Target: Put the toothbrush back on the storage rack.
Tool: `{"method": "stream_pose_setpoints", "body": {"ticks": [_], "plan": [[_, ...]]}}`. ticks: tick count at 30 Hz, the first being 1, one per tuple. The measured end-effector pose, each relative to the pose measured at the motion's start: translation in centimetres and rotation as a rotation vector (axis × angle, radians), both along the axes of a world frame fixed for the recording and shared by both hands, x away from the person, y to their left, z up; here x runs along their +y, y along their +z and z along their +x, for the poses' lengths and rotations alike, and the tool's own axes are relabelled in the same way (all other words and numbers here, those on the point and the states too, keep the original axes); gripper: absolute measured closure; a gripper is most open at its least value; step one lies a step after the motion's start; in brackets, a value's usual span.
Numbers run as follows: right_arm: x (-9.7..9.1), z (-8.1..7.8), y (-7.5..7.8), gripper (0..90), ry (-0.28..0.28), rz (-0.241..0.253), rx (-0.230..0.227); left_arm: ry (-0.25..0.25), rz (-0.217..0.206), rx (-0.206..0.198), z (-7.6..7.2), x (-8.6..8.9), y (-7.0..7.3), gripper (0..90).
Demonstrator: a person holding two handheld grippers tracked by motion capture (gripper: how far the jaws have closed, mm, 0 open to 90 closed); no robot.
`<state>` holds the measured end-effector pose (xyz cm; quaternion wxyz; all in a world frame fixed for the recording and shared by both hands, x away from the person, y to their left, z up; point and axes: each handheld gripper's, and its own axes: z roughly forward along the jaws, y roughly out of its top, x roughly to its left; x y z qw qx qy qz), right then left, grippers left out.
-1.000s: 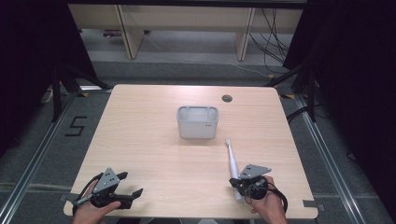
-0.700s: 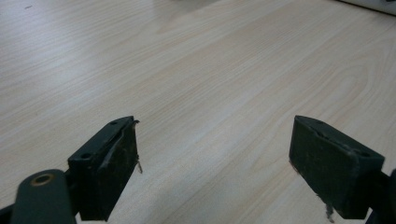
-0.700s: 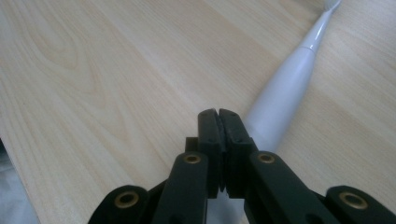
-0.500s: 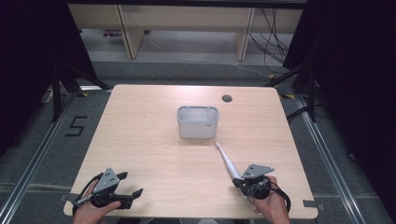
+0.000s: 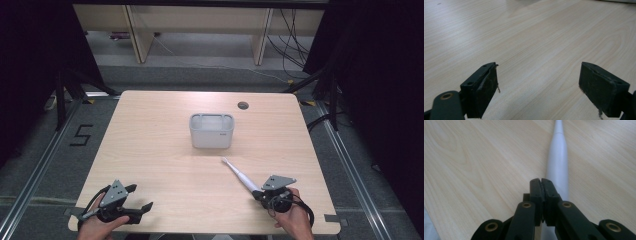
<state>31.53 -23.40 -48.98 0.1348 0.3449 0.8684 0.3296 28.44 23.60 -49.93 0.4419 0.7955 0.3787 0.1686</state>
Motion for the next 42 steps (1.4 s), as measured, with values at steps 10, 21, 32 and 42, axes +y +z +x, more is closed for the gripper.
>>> {"method": "stream_pose_setpoints", "body": {"ticks": [10,21,32,42], "plan": [[-0.3,0.1,0.0,87.7,-0.023,-0.012,0.016,0.001,-0.001,0.001,0.0,0.0,0.0,14.9],[0.2,0.2,1.9,74.1,0.017,-0.062,-0.024,0.003,0.018,0.008,0.1,0.2,0.1,14.8],[1.6,1.8,2.8,55.9,0.011,-0.177,-0.015,-0.004,0.022,0.0,0.1,0.2,0.1,14.8],[3.2,4.0,2.9,52.1,0.075,-0.284,0.06,-0.002,0.026,0.003,0.1,0.2,0.1,14.9]]}}
